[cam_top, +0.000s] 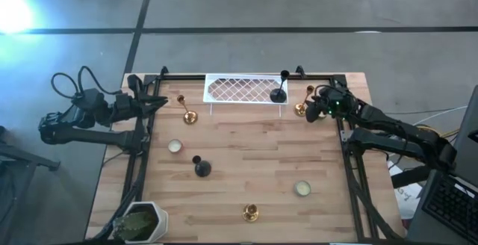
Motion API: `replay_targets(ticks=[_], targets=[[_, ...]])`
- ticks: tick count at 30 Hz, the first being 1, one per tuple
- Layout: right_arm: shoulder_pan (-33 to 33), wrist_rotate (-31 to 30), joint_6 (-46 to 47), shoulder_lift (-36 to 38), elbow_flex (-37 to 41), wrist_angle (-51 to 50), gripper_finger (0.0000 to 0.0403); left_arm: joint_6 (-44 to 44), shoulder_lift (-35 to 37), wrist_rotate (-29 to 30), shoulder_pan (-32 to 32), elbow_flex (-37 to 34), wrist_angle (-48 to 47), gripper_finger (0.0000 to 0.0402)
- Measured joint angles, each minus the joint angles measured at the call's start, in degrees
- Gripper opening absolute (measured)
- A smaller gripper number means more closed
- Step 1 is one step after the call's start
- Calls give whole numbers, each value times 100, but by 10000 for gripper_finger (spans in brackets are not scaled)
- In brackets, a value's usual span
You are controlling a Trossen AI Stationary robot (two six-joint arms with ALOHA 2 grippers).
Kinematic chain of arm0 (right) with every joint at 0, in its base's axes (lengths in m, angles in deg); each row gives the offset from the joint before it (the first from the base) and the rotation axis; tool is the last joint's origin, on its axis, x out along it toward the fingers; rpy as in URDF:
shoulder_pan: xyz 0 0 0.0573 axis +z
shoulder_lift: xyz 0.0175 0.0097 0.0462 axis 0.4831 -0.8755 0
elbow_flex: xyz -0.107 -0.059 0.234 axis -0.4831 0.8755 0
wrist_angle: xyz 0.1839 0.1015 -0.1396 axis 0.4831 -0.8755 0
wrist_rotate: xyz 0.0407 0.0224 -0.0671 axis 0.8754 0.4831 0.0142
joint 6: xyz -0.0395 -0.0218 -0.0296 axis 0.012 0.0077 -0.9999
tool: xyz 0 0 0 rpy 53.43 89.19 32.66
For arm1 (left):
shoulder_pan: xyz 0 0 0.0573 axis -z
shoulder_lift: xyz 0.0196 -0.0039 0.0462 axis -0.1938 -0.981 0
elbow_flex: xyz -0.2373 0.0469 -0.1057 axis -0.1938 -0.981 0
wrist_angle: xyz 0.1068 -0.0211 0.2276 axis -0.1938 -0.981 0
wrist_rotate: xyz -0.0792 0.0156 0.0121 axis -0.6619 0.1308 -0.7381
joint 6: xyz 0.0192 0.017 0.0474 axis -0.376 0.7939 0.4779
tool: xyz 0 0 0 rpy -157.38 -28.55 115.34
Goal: Pick & Place candle stick holders
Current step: Put the top right gold candle holder on the shelf
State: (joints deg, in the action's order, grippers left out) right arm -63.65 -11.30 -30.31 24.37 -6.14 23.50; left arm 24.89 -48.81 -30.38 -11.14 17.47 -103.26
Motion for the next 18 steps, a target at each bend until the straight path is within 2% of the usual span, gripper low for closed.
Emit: replay_targets(ticks=[6,11,18], targets=[[0,-105,32,-108,461,921,168,0,0,0,0,0,1,39],[0,-529,-29,-154,750,1503,160,-2,0,0,0,0,0,39],[0,-523,-49,-143,985,2305,117,-2,0,0,0,0,0,39]])
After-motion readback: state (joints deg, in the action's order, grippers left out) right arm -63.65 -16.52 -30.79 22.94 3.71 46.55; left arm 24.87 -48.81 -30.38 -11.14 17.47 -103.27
